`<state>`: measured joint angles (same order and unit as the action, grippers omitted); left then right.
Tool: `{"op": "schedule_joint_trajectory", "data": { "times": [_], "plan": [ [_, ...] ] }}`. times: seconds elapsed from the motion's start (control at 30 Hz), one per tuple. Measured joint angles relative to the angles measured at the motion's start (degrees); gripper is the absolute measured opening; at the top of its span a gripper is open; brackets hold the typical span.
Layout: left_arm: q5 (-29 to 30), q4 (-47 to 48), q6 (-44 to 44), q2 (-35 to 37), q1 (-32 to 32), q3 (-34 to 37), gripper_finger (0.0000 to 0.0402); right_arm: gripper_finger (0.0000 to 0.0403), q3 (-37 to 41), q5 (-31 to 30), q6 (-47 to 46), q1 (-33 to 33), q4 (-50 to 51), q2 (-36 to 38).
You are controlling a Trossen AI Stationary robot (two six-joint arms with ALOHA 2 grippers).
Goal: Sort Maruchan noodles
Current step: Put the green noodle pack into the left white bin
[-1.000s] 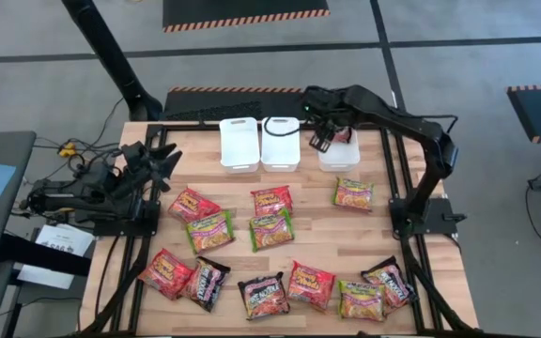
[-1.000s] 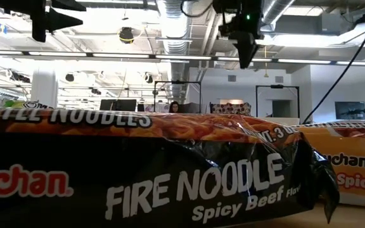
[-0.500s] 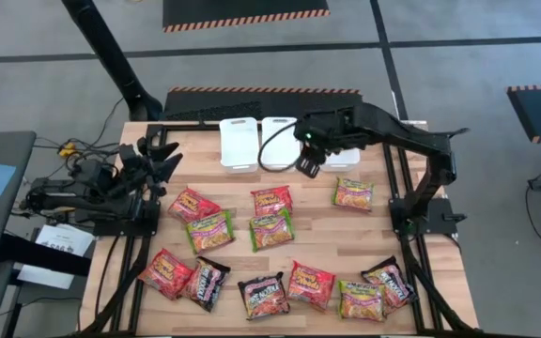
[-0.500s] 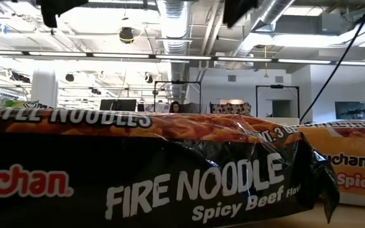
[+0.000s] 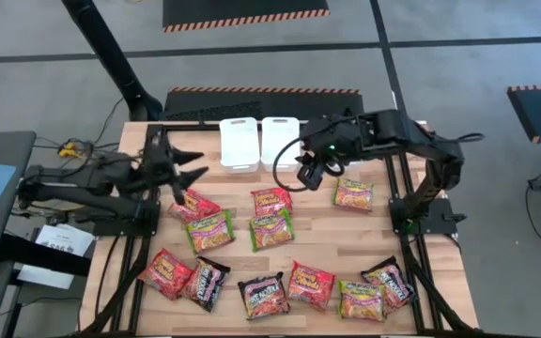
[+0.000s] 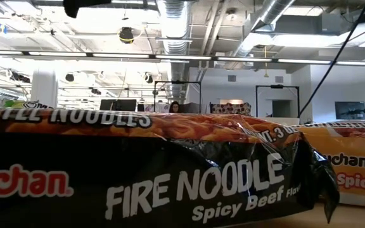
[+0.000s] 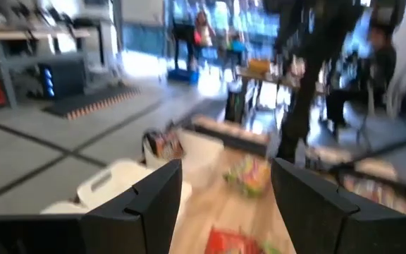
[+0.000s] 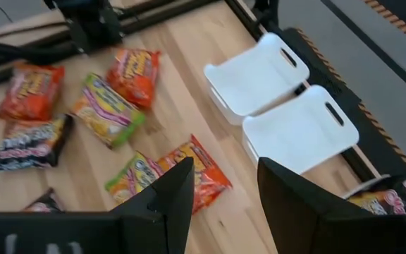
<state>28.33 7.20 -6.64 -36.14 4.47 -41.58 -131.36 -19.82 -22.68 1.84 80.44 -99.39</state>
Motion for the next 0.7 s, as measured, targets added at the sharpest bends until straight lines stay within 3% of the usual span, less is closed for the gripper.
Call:
{"op": "schedule_joint_trajectory", "data": {
  "times": [0.13,0.37,0.7],
  "plan": [
    [-0.32,2.92,-0.90,-6.75,0.00,-1.86,0.0207,0.0182,-0.42,-1.50,0.02,0.49,-0.32,0.00],
    [-5.98,1.29,-3.63,-16.82,0.00,-2.29,0.0207,0.0182,-0.42,-1.54,0.10,0.27,-0.30,0.00],
    [-10.34,-7.61,-3.71,-30.90,-0.02,-2.29,0.0207,0.0182,-0.42,-1.35,0.20,0.33,-0.28,0.00]
  ]
}}
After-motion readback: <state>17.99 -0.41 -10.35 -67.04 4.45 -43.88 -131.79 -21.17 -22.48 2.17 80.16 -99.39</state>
